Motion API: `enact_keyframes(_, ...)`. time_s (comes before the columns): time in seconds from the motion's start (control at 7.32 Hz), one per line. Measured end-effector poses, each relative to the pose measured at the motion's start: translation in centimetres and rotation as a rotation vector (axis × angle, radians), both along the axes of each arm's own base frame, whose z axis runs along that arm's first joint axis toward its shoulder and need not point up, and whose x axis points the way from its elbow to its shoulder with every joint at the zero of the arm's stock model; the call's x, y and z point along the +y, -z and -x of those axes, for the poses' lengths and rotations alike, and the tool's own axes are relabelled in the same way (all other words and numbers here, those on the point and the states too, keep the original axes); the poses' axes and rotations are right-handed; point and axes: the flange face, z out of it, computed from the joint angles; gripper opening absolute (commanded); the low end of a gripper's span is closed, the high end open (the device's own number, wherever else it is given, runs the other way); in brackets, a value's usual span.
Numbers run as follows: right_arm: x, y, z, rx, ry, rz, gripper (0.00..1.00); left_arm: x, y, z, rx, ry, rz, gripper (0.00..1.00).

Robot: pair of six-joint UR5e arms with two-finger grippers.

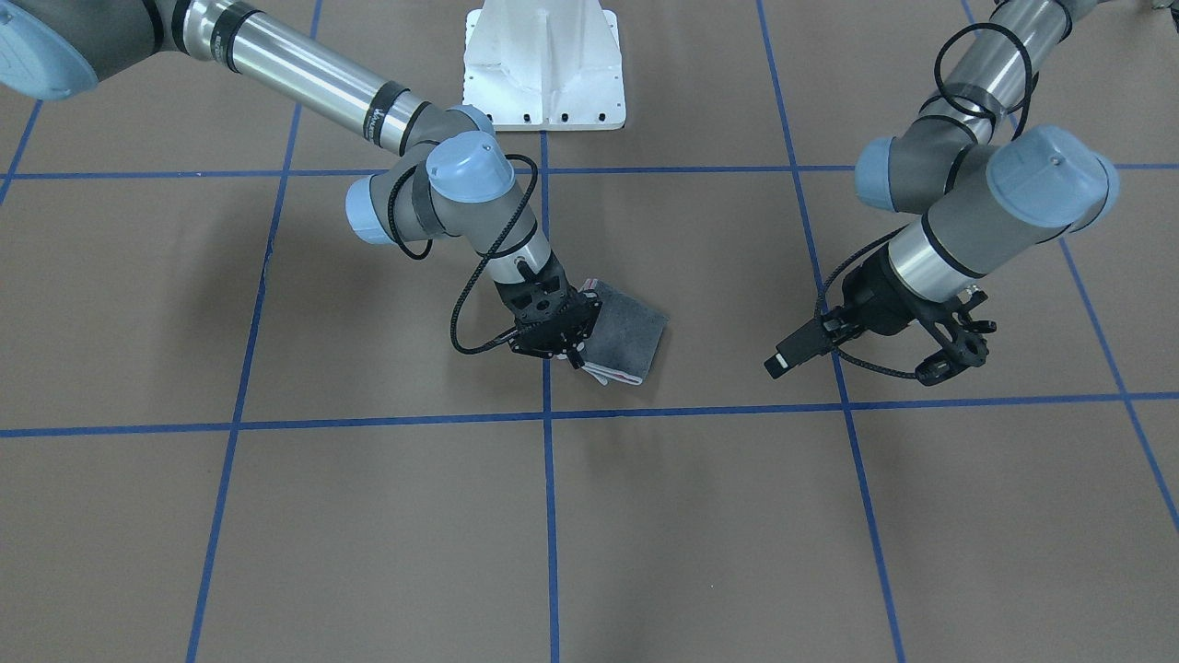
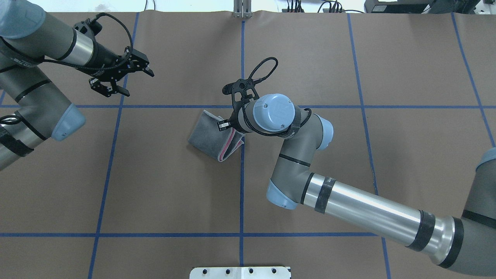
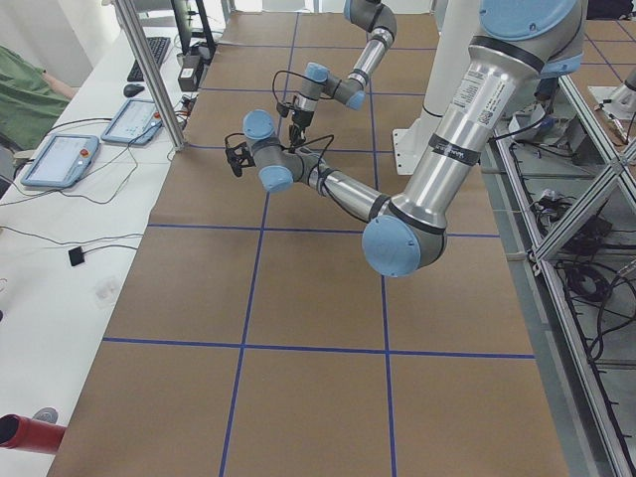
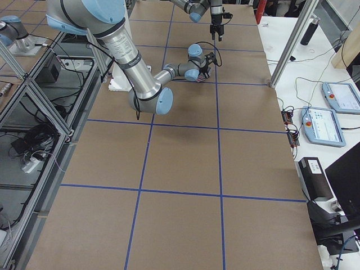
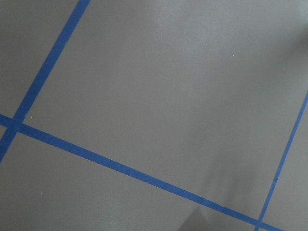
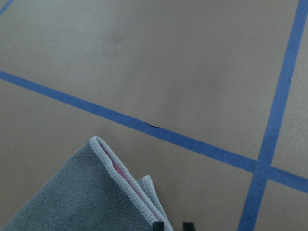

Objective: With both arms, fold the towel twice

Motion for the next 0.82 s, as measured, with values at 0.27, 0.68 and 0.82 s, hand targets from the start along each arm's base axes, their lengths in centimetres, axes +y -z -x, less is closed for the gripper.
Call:
enact_keyframes(0.27,-0.4,0.6,-0.6,-0.015,-0.007,-0.002,0.00,0.0,0.0,-0.1,0.000,0.000,-0.001,1.00)
enact_keyframes(0.68,-0.2,0.5,-2.0,-0.033,-0.011,-0.003,0.00,0.0,0.2,-0.2,0.001,-0.002,-0.003,1.00)
enact_keyframes(0.82,0.2,0.2,-2.8,-0.041,-0.011,-0.003,0.00,0.0,0.3,-0.3,0.001,-0.002,-0.003,1.00)
